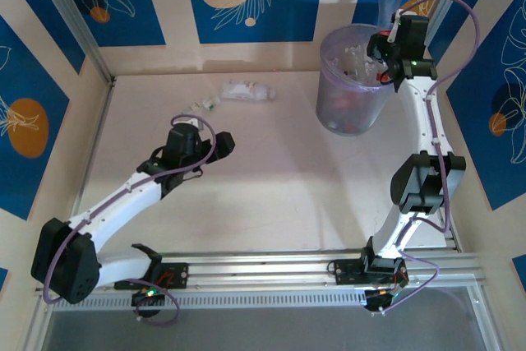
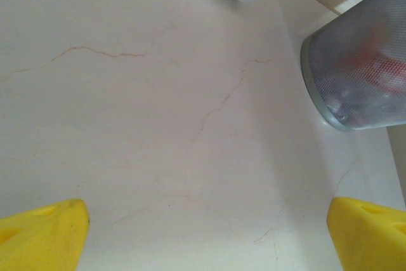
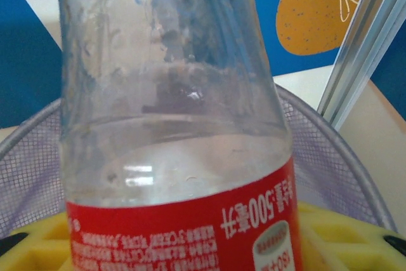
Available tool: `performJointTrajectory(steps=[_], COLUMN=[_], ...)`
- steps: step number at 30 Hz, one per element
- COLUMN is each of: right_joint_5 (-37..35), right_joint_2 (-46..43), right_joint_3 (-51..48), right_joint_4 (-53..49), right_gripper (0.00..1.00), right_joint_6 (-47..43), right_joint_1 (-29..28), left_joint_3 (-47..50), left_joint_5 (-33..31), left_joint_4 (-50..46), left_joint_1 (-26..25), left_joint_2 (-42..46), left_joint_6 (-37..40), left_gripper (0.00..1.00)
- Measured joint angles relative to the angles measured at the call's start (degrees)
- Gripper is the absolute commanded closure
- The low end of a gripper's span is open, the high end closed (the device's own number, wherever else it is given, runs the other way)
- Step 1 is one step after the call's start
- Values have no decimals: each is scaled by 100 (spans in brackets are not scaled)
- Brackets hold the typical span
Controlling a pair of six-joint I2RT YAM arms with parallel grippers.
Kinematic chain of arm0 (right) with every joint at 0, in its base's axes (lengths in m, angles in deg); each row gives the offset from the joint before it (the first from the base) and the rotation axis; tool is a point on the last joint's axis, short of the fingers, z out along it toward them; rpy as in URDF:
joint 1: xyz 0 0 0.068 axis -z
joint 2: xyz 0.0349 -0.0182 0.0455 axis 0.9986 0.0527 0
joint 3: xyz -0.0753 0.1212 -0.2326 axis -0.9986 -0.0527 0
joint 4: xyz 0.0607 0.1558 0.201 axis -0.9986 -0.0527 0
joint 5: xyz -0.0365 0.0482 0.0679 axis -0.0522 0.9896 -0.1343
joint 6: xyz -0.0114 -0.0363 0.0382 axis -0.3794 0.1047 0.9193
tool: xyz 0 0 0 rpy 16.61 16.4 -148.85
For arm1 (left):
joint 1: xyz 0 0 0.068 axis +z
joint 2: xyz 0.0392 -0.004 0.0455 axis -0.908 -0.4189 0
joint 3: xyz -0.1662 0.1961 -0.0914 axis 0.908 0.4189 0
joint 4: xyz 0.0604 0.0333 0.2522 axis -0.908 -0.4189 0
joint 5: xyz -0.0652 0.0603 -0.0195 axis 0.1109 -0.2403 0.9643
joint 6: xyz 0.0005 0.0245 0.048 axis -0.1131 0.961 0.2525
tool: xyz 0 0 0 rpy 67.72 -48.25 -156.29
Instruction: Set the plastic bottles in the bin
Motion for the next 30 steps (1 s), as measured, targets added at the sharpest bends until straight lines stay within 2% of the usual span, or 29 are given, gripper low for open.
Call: performJointTrajectory(steps=[4,9,16,19,25,30], right_joint_5=[26,122,166,173,181,179], right_joint_2=[0,0,-4,-4,-4,2], right_joint_3=[-269,-579,-649,-601,-2,463], right_joint_4=[94,205,197,118,-258,-426], right_gripper=[75,67,34,24,22,31], right_joint_6=[-2,-4,-50,-153,-280,-310], right_joint_1=[24,46,44,44,44,44], left_joint_3=[2,2,2,2,2,0], left_joint_5=[-92,-173,-286,-302,-326,-337], left_joint_4=[-129,-238,-308,-361,-463,-518], left_joint_1=[0,0,0,0,0,0], left_joint_2=[107,173,184,184,184,184], left_joint_6=[2,0,26,44,111,155], left_gripper=[5,5,5,5,5,5])
